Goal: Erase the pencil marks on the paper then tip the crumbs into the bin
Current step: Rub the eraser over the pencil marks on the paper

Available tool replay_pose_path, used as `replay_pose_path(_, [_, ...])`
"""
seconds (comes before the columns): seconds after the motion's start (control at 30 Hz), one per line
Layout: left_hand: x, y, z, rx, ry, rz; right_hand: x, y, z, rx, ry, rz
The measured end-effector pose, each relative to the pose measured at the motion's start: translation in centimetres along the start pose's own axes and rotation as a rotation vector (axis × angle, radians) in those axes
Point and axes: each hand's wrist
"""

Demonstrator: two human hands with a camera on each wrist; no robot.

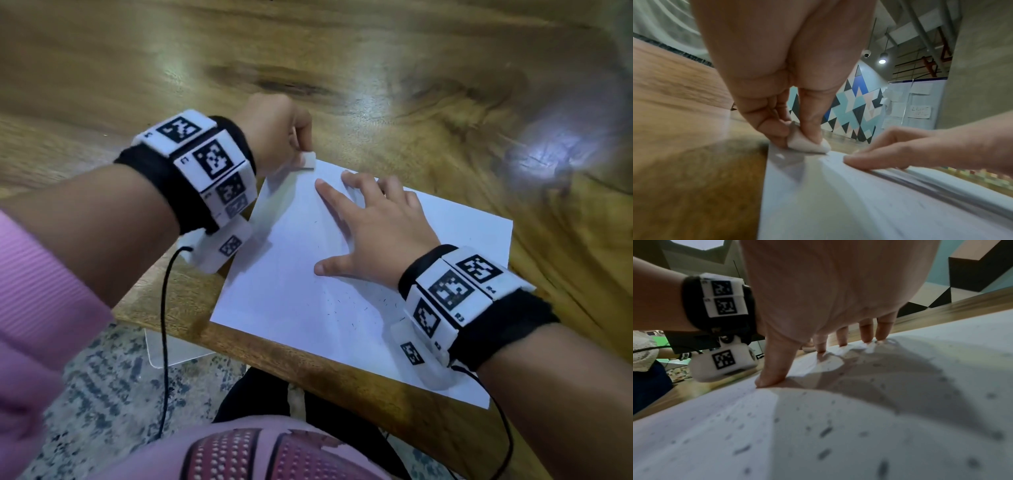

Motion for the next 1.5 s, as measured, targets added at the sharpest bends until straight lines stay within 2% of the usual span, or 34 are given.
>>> replay_pose_path(0.07, [-0.3, -0.3, 0.3, -0.001, 0.000, -0.016, 0.0, 0.0, 0.0, 0.006, -0.001, -0.007])
replay_pose_path(0.2, [-2.1, -1.0, 2.8, -0.088, 0.002, -0.048, 0.2, 0.0, 0.3, -0.006, 0.022, -0.022])
replay_pose_path(0.4, [-2.2, -0.2, 2.3, 0.067, 0.011, 0.043, 0.1, 0.3, 0.2, 0.000, 0.025, -0.041])
replay_pose_path(0.6, [-1.8, -0.6, 2.8, 0.067, -0.002, 0.048, -0.1, 0.8, -0.3, -0.018, 0.017, -0.007])
replay_pose_path(0.77, [-1.5, -1.6, 3.0, 0.073, 0.059, 0.056, -0.1, 1.1, -0.6, -0.043, 0.015, 0.026])
replay_pose_path(1.03, [-3.1, -1.7, 7.7, -0.169, -0.033, -0.110, -0.1, 1.0, -0.7, -0.061, 0.023, 0.045])
replay_pose_path(1.17, [-0.9, -1.0, 4.4, 0.002, 0.005, -0.033, -0.2, 1.0, -0.7, -0.062, 0.025, 0.059])
replay_pose_path(1.23, [0.0, -1.1, 3.4, 0.032, 0.028, -0.005, -0.1, 1.0, -0.7, -0.061, 0.024, 0.064])
replay_pose_path(1.43, [-2.7, -3.1, 9.2, -0.065, -0.011, -0.022, 0.1, 0.8, -0.7, -0.061, 0.031, 0.063])
replay_pose_path(1.5, [-3.1, -3.2, 9.6, -0.083, 0.000, 0.001, 0.1, 0.7, -0.7, -0.058, 0.034, 0.056])
Point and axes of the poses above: each hand's wrist, its own z-axis away from the middle knuckle, its own y-axis out of the back of the hand, x = y × z, and after that the axes turned 8 degrees about y, right-handed
